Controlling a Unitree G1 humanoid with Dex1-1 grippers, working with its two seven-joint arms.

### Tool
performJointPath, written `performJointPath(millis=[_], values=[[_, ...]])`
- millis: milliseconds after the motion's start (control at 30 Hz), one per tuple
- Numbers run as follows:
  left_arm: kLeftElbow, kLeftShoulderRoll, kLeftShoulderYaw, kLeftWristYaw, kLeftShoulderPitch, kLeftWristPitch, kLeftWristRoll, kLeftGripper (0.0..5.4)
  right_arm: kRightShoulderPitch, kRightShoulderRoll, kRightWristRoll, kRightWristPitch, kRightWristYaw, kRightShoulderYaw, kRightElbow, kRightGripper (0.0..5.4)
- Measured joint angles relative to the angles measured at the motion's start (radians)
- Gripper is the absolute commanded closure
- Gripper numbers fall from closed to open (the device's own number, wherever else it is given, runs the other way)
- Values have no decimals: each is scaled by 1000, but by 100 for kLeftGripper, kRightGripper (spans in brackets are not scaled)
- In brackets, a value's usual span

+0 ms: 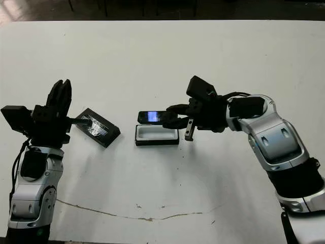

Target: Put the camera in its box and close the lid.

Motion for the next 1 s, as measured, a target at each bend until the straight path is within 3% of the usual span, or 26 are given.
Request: performJointPath(millis=[300,567,1000], values=[[0,-4,0,1,1,1,3,540,-11,-2,-5,-2,30,23,18,536],[-8,-6,-3,12,8,2,13,540,-11,-23,-54,-72,56,47,38,536],[-10,-6,-4,12,15,3,12,540,-10,-23,-86,-95,60,68,45,536]])
